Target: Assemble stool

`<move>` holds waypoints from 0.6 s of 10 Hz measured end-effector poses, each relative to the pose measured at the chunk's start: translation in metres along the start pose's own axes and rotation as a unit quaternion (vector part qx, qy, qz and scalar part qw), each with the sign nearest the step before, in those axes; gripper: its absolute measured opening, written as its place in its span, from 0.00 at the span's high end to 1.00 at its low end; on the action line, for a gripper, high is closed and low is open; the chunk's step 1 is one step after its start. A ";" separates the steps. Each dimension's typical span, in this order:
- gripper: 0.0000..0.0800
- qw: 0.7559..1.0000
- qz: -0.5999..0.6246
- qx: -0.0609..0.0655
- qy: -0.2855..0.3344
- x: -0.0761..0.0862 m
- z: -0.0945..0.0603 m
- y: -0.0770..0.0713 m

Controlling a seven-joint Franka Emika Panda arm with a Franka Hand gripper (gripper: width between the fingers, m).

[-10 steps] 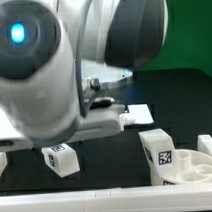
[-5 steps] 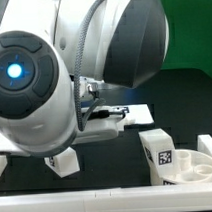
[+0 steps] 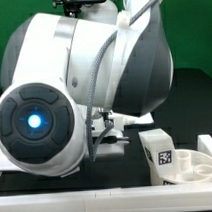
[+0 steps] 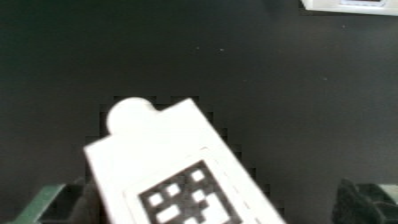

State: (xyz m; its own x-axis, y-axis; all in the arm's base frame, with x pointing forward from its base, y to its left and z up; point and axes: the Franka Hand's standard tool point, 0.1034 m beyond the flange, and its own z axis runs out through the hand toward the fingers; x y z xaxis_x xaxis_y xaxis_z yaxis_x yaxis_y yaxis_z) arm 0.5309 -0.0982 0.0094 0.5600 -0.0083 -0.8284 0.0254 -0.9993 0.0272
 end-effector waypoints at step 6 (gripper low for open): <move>0.49 1.000 0.008 0.001 0.005 0.003 0.001 0.004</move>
Offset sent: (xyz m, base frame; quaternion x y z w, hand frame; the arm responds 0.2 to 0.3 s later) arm 0.0000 0.0000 0.0000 0.0000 0.0000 0.0000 1.0000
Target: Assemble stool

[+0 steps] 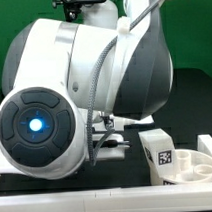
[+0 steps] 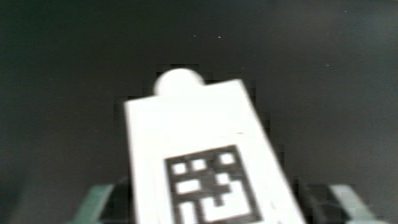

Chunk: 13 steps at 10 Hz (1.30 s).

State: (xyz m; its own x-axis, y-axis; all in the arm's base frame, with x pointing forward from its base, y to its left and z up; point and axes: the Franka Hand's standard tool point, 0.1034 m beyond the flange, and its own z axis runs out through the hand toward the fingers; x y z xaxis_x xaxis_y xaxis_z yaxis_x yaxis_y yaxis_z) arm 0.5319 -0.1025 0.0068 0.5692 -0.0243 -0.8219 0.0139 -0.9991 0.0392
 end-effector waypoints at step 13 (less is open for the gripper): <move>0.60 0.929 0.000 0.000 0.371 -0.086 -0.154 -0.082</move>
Offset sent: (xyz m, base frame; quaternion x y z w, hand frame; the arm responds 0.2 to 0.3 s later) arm 0.0043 0.0091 0.1000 0.0410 -0.0053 -0.0249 0.9988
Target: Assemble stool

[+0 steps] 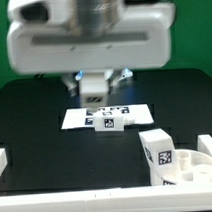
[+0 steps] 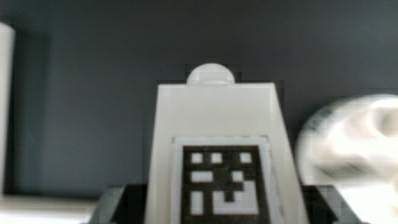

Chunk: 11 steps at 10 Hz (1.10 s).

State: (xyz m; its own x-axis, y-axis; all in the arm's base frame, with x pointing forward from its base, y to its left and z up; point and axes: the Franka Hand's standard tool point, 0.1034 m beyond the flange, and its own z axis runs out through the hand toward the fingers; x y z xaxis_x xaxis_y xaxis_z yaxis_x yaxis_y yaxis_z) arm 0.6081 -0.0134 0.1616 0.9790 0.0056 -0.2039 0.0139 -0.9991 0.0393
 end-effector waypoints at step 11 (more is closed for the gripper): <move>0.60 0.975 0.058 0.020 0.215 0.043 -0.003 -0.103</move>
Offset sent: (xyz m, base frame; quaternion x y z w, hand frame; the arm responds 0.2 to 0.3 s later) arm 0.0000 0.0000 0.0000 0.0000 0.1938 0.0000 0.9810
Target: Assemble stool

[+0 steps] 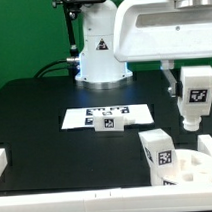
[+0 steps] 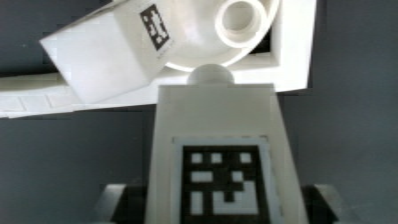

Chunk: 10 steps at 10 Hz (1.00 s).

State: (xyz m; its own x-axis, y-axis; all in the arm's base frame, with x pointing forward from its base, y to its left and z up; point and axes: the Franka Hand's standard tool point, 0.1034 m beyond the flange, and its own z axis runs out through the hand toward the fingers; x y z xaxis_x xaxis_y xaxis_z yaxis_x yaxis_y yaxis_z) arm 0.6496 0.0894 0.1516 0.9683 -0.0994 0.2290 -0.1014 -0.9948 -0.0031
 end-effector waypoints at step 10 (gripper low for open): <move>0.60 1.000 0.003 -0.007 0.002 -0.020 0.052 -0.019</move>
Offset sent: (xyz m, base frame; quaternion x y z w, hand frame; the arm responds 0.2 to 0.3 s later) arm 0.0106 0.0111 -0.0347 -0.0316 0.0177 0.0194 0.9992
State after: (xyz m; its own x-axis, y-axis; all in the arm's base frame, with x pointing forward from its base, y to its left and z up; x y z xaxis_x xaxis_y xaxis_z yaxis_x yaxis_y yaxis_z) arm 0.6441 0.1095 0.0969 0.9667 -0.1058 0.2332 -0.1110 -0.9938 0.0095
